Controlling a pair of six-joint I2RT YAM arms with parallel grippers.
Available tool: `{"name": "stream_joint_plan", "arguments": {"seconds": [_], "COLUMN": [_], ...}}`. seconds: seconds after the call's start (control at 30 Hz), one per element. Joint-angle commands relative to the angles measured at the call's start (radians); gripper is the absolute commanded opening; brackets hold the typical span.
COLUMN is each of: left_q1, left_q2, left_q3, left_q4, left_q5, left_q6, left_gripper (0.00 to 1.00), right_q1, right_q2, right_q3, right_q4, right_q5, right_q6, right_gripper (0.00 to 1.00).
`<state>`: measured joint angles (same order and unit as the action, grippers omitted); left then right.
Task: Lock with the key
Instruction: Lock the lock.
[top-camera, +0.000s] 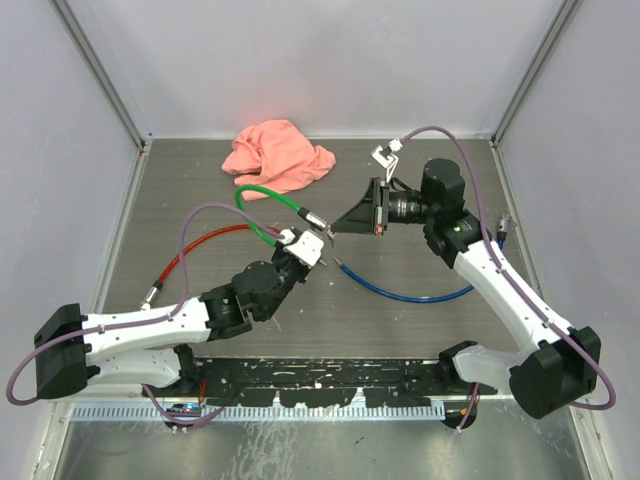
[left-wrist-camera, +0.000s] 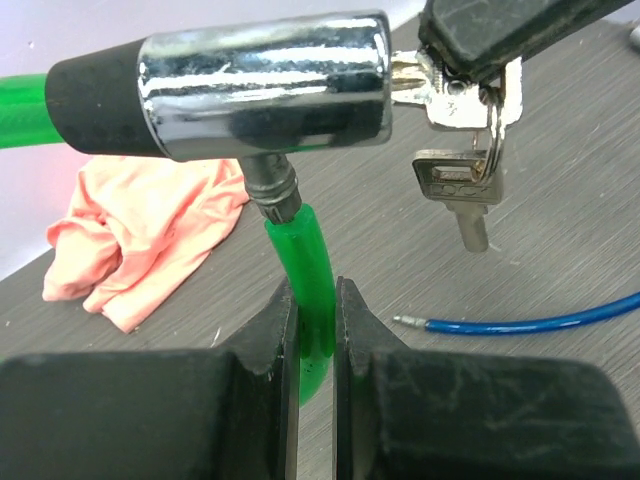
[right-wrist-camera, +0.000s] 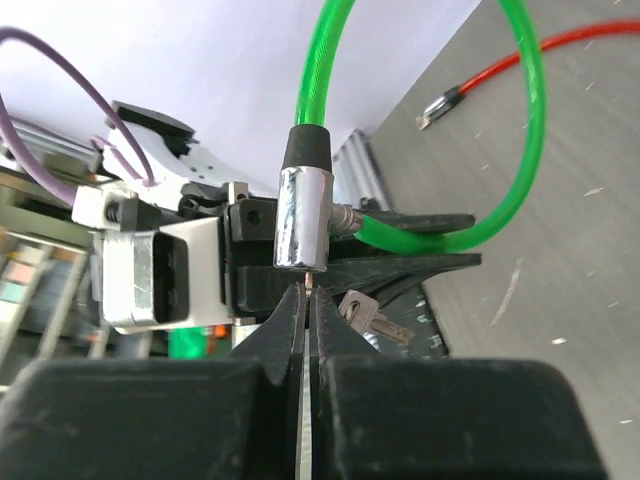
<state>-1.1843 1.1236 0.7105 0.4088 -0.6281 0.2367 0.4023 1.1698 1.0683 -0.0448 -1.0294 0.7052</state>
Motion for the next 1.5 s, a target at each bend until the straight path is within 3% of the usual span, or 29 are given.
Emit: {"name": "stream_joint_plan", "arguments": {"seconds": [0.0,0.17,0.2,0.3,0.43,0.57,0.7,0.87,0.93,1.1,1.2,1.47], "left_q1": [-0.006,-0.005,-0.004,-0.001,0.002,0.002,0.004,0.019,0.024,0.029,0.030,0.031], "left_q2": [-0.051,-0.076,-0.080,-0.095,-0.115,-0.143,-0.176,-0.193,-0.180,-0.110,-0.072,0.004], "left_q3": [0.003,-0.016,-0.020,-0.029,-0.047,-0.058,-0.048,0.006,0.038,0.137,0.196,0.273], "left_q4": [0.201,0.187,0.180,0.161,0.139,0.097,0.020,-0.142,-0.191,-0.275,-0.312,-0.358], "left_q5": [0.036,0.042,0.042,0.044,0.039,0.029,0.030,0.076,0.088,0.102,0.120,0.169], "left_q6": [0.092,0.107,0.103,0.073,0.024,-0.025,-0.096,-0.247,-0.296,-0.382,-0.425,-0.496], "left_gripper": [0.00,0.00,0.00,0.00,0.00,0.00,0.00,0.00,0.00,0.00,0.00,0.00], "right_q1": [0.011,0.003,-0.001,-0.011,-0.043,-0.077,-0.111,-0.103,-0.102,-0.088,-0.073,-0.042], "right_q2": [0.027,0.030,0.033,0.026,0.017,0.001,-0.014,-0.037,-0.014,0.036,0.041,0.061], "right_q3": [-0.054,-0.073,-0.076,-0.056,0.056,0.144,0.250,0.388,0.443,0.554,0.575,0.597], "right_q4": [0.223,0.270,0.270,0.283,0.152,0.003,-0.236,-0.606,-0.714,-0.999,-1.077,-1.069], "right_q5": [-0.109,-0.108,-0.108,-0.124,-0.143,-0.146,-0.122,0.011,0.048,-0.027,-0.063,-0.042], "right_q6": [0.337,0.455,0.465,0.439,0.228,0.018,-0.369,-1.291,-1.532,-2.051,-2.194,-2.259], "right_gripper": [0.01,0.02,0.06,0.29,0.51,0.59,0.61,0.68,0.69,0.70,0.66,0.48]}}
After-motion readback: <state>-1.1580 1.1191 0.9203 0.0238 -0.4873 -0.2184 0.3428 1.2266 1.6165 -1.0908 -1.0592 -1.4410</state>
